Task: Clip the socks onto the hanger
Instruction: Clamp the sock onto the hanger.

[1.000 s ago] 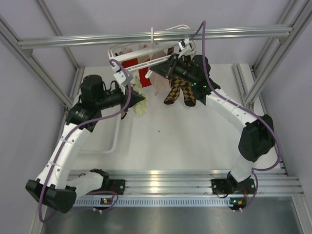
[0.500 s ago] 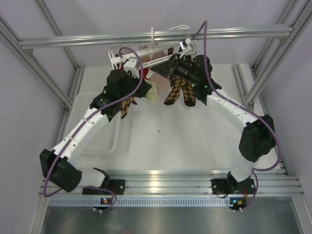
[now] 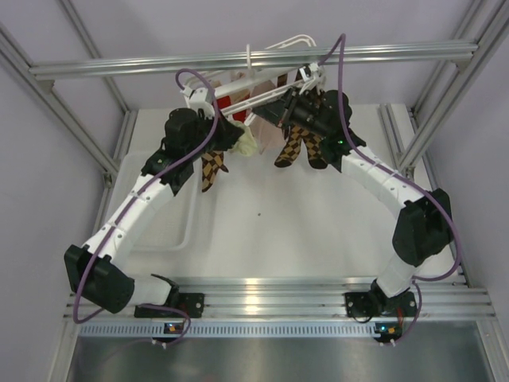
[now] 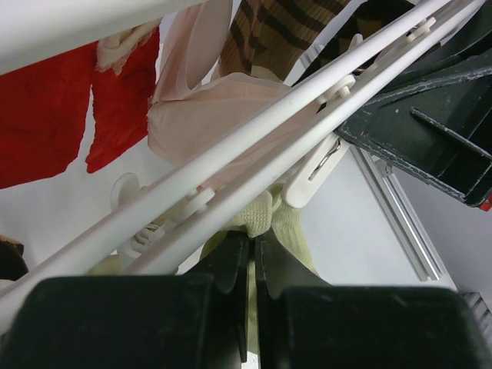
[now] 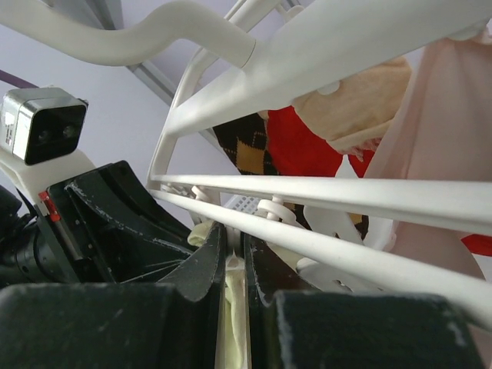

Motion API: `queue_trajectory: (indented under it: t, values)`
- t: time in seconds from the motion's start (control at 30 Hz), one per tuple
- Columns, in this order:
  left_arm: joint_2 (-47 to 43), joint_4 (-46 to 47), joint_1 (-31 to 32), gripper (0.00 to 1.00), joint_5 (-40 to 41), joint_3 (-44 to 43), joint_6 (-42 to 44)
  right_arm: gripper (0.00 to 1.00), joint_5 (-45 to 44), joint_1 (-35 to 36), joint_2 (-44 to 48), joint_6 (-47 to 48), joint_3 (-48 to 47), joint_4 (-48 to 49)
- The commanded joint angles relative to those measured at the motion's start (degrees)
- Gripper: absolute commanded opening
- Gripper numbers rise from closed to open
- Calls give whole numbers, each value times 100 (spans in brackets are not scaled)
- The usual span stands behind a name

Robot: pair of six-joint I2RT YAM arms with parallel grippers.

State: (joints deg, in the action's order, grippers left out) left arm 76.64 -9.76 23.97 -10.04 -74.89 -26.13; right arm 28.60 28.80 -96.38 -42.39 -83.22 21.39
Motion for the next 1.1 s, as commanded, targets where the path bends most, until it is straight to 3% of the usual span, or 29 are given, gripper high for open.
queue_trajectory:
  t: [0.0, 0.6, 0.83, 1.0, 1.07]
  values:
    - [-115, 475, -68, 0, -164, -140, -191, 0, -13, -129, 260, -23, 16, 146]
    - [88, 932, -68, 0, -621, -210, -402, 0, 163, -129, 234, -50, 34, 138]
    - [175, 1266, -68, 0, -815, -210, -481, 18, 286, -129, 242, -59, 43, 138]
    - [202, 1292, -59, 0, -824, -210, -481, 22, 330, -129, 234, -41, 52, 138]
    - [211, 1301, -68, 0, -841, -219, -472, 28, 339, -146, 242, -50, 60, 138]
